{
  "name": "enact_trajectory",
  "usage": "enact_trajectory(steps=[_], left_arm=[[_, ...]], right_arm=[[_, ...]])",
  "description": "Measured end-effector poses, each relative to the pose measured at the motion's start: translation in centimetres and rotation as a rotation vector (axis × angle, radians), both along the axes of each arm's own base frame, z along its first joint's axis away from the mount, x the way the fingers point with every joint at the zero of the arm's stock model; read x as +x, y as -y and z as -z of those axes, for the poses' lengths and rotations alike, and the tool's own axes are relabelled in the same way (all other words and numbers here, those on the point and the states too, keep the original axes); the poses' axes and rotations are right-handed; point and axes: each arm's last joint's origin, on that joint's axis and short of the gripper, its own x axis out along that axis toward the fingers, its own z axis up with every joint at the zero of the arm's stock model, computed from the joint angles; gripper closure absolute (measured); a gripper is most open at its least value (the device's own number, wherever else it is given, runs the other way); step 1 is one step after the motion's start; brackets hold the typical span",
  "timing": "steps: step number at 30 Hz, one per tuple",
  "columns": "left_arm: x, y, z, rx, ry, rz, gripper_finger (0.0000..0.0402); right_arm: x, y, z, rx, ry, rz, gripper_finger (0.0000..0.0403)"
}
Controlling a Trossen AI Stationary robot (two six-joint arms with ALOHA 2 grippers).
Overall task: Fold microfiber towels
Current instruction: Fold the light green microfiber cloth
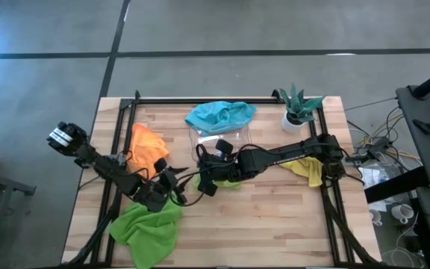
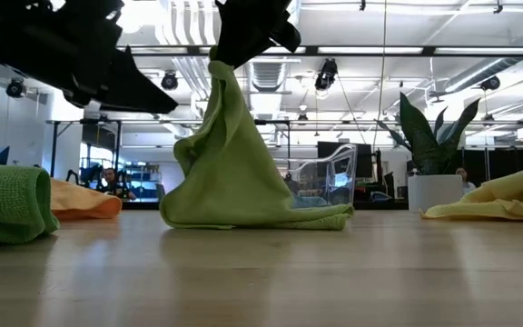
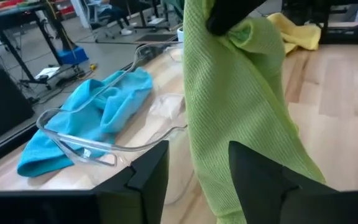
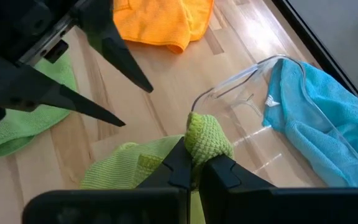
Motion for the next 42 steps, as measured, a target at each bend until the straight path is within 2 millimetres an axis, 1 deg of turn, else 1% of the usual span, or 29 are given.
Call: enact_trajectory(steps=[4,6,9,13,19,27,29,31,34,37,42], left_arm=[[-0.1,-0.1,0.1,0.001,-0.003,0.000,0.0212],[0.0,-0.3,0.1,-0.001,0.025,-0.046,0.0194],[0.1,-0.6,0.0,-0.006,0.037,-0.073,0.0178],[0.1,-0.5,0.2,-0.022,0.016,-0.032,0.0176],[0.0,-0.6,0.4,-0.019,0.007,-0.026,0.0176],[-0.1,-0.5,1.6,-0.030,-0.045,0.028,0.0175],[0.3,-0.3,1.9,-0.037,-0.028,0.036,0.0175],[1.1,0.1,2.4,-0.012,-0.043,0.087,0.0175],[2.5,1.0,3.2,0.099,-0.086,0.149,0.0175],[3.4,2.0,4.0,0.216,-0.161,0.196,0.0175],[4.4,2.9,4.1,0.232,-0.163,0.210,0.0175]], right_arm=[[0.0,0.0,0.0,0.000,0.002,0.000,0.0394],[0.0,0.0,0.0,0.000,0.001,0.000,0.0394],[0.0,0.0,0.0,0.000,0.002,0.000,0.0394],[0.1,0.0,-0.1,0.004,0.017,0.000,0.0394],[0.3,-0.1,-0.3,0.009,0.044,-0.001,0.0394],[0.4,-0.1,-0.4,0.012,0.059,-0.001,0.0394],[0.5,-0.1,-0.4,0.012,0.063,-0.001,0.0394],[0.5,0.0,-0.4,0.011,0.062,-0.001,0.0394],[0.5,0.1,-0.4,0.009,0.061,-0.003,0.0394],[0.4,0.1,-0.4,0.007,0.056,-0.003,0.0394],[0.4,0.0,-0.3,0.005,0.049,-0.004,0.0394]])
